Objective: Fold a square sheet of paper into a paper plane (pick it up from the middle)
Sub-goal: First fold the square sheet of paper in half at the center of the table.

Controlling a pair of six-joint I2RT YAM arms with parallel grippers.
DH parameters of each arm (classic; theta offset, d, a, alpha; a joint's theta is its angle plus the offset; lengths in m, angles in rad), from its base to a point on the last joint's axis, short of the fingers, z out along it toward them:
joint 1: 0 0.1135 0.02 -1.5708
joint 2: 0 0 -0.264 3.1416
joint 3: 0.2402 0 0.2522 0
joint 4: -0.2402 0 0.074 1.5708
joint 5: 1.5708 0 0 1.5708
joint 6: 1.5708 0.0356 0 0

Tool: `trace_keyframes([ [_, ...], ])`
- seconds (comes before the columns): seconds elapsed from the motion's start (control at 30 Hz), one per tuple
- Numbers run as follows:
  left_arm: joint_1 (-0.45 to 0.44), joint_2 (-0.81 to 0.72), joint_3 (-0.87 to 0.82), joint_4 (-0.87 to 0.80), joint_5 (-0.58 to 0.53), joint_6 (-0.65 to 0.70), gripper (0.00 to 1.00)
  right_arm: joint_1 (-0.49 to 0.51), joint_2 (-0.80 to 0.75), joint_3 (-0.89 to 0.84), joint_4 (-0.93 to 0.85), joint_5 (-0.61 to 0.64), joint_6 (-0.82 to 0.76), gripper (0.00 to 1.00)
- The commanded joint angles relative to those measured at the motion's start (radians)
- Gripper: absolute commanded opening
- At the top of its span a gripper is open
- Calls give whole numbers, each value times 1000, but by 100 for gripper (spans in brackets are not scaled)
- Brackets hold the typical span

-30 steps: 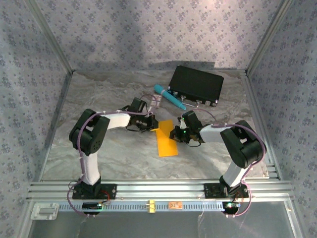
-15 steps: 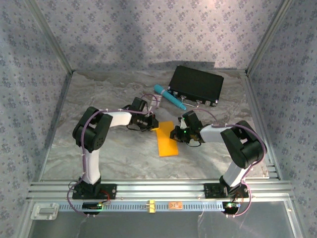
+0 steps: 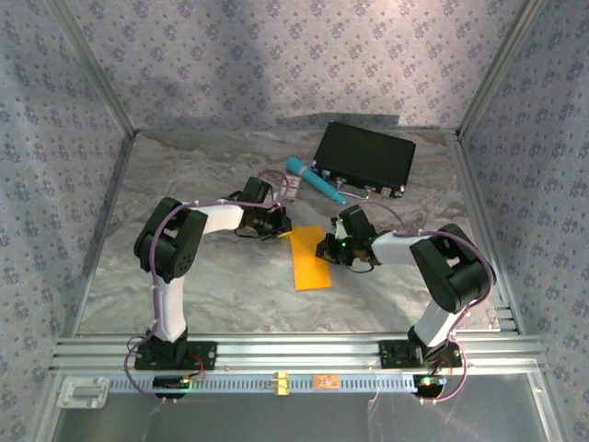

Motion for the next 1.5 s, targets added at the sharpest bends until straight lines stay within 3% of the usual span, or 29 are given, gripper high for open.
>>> trace_keyframes([
  [0.0,29,18,31,-27,-136,-14,0,-10,17,-40,-134,65,-7,0],
  [0.3,27,26,69,-59,-159,-44,0,-10,17,-38,-135,60,-10,0],
  [0.67,-4,-178,-33,-48,-141,4,2,-7,4,11,-108,-3,-54,0],
  [0.9,-49,-259,-94,-47,-109,42,3,-16,-114,50,-95,-31,-83,15],
  [1.07,-67,-236,-91,-14,-60,37,3,-46,-242,18,-201,54,-62,19],
  [1.47,-73,-68,17,25,13,20,3,-49,-321,-112,-197,14,43,19],
])
